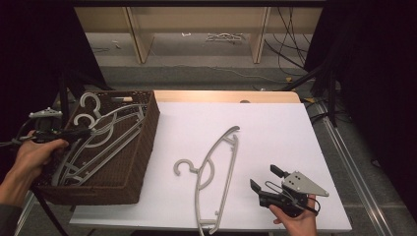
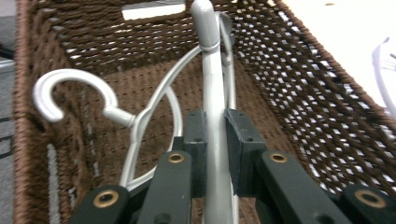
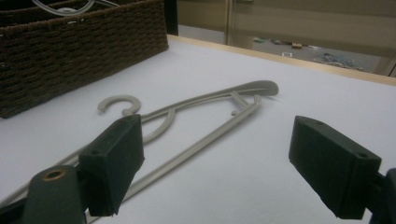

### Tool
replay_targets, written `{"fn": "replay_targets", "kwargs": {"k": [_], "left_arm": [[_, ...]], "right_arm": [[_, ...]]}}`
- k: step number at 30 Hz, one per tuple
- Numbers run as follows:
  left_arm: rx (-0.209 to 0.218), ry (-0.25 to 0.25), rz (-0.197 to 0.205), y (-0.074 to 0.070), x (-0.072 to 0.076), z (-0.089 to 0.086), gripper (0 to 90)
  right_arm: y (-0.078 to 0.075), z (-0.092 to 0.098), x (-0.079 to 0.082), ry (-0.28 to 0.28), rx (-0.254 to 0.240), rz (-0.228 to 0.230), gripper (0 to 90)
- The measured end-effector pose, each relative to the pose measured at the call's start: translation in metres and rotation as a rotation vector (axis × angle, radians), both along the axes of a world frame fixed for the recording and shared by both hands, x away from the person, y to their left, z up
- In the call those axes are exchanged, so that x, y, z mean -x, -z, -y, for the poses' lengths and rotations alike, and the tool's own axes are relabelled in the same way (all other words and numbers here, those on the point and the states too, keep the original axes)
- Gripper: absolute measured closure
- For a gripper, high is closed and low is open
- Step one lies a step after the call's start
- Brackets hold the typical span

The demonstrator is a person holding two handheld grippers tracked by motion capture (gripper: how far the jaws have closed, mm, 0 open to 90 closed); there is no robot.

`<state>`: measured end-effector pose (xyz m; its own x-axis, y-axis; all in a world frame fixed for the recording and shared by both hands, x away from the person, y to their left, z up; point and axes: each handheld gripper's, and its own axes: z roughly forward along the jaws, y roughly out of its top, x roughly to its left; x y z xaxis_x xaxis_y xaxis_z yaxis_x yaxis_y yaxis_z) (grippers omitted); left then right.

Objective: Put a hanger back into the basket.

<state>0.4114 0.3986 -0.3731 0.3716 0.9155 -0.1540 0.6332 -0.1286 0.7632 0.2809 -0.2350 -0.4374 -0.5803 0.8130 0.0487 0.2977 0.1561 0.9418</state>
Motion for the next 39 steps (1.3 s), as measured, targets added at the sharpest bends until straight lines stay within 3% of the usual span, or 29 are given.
{"fn": "replay_targets", "kwargs": {"k": [6, 9, 10, 21, 23, 27, 29, 31, 32, 35, 39], "left_arm": [[-0.026, -0.025, -0.029, 0.009, -0.004, -0.004, 78.8], [-0.064, -0.023, -0.045, 0.016, -0.005, -0.002, 78.3], [-0.11, 0.002, -0.068, 0.018, -0.006, -0.004, 78.1], [-0.101, -0.051, -0.104, 0.042, -0.009, -0.006, 75.9], [-0.106, -0.067, -0.122, 0.048, -0.009, -0.005, 74.7], [-0.12, -0.097, -0.121, 0.055, -0.009, -0.003, 72.4], [-0.133, -0.102, -0.106, 0.053, -0.009, -0.003, 70.6], [-0.146, -0.122, -0.13, 0.046, -0.007, -0.005, 60.7], [-0.122, -0.139, -0.1, 0.045, -0.006, -0.005, 56.4], [-0.075, -0.161, -0.098, 0.033, -0.002, -0.003, 49.6], [-0.031, -0.138, -0.039, 0.014, 0.008, 0.01, 42.4]], "right_arm": [[0.0, 0.0, 0.0, 0.001, -0.002, -0.001, 19.0], [0.0, 0.0, 0.0, -0.001, -0.001, 0.0, 19.0], [0.0, 0.0, 0.0, -0.001, -0.001, 0.0, 19.0], [0.0, 0.0, 0.0, 0.001, -0.001, -0.001, 19.0], [0.0, 0.0, 0.0, 0.002, -0.001, -0.002, 19.0], [0.0, 0.0, 0.0, 0.0, -0.001, -0.001, 19.0], [0.0, 0.0, 0.0, 0.001, -0.003, 0.006, 19.0], [0.0, 0.0, 0.0, -0.001, 0.001, 0.0, 19.0], [0.0, 0.0, 0.0, 0.001, -0.001, -0.002, 19.0], [0.0, 0.0, 0.0, 0.001, -0.002, 0.004, 19.0], [0.0, 0.0, 0.0, 0.0, 0.001, 0.0, 19.0]]}}
